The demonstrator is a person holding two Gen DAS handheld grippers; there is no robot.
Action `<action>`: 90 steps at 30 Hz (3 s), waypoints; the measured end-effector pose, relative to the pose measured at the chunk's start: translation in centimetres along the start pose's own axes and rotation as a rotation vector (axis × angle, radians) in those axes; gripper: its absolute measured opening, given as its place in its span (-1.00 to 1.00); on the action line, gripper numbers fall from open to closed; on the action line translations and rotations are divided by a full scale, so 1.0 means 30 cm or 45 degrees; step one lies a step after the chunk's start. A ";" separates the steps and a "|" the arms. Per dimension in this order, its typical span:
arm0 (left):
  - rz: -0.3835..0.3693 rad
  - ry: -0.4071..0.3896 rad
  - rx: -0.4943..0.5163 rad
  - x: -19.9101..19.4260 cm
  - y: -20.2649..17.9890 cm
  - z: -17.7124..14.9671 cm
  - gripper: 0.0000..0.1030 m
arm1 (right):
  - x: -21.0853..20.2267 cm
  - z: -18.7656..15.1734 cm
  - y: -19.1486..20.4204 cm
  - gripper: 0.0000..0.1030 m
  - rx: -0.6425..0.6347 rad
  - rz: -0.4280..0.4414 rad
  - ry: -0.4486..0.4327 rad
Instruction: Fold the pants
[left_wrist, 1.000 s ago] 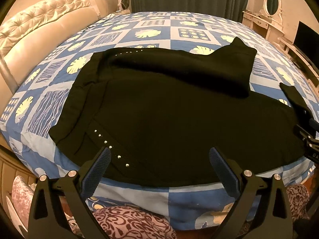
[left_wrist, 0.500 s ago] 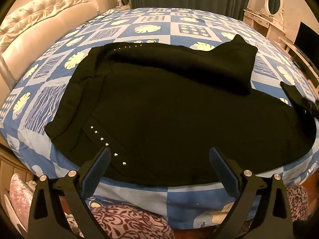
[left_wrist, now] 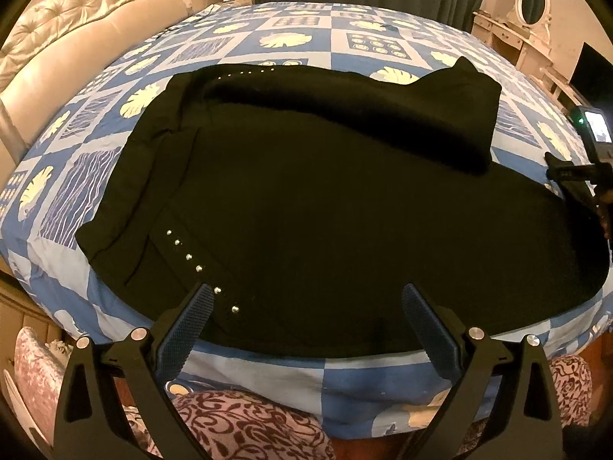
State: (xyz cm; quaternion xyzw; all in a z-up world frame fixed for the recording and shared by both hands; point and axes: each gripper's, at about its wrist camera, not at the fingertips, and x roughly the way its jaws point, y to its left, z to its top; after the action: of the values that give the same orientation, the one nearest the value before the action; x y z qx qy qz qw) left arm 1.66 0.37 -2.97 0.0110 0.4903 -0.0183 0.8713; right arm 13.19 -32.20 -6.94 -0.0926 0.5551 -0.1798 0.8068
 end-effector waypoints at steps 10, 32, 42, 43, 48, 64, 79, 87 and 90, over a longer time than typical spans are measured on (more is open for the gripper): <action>0.004 0.005 -0.006 -0.001 0.001 -0.008 0.91 | -0.126 -0.131 -0.271 -0.87 0.270 0.269 -0.075; -0.056 -0.048 -0.060 -0.031 0.051 0.020 0.91 | -0.050 -0.816 -0.945 0.09 1.272 0.429 -0.126; -0.141 -0.031 -0.042 -0.036 0.071 0.057 0.91 | -0.259 -0.530 -0.696 0.36 0.810 0.611 -0.352; -0.151 -0.029 -0.034 -0.037 0.081 0.072 0.91 | -0.278 -0.468 -0.636 0.39 0.724 0.667 -0.370; -0.207 -0.045 0.077 -0.022 0.176 0.195 0.91 | -0.338 -0.159 -0.274 0.50 0.331 0.910 -0.376; -0.132 -0.011 -0.228 0.414 0.865 0.765 0.91 | -0.265 0.414 0.361 0.54 -0.358 1.112 -0.262; -0.507 0.167 -0.309 0.661 0.897 0.869 0.91 | -0.102 0.541 0.545 0.58 -0.589 1.178 -0.108; -0.865 0.264 -0.499 0.669 0.920 0.841 0.91 | -0.056 0.538 0.578 0.68 -0.669 1.164 -0.030; -0.766 0.262 -0.379 0.643 0.862 0.843 0.89 | -0.051 0.543 0.584 0.68 -0.666 1.176 -0.032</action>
State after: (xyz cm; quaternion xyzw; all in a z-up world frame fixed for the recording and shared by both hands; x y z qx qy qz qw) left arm 34.36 24.85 -6.31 -0.2592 0.5543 -0.2013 0.7649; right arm 31.11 -16.34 -5.77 -0.0389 0.5546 0.3399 0.7585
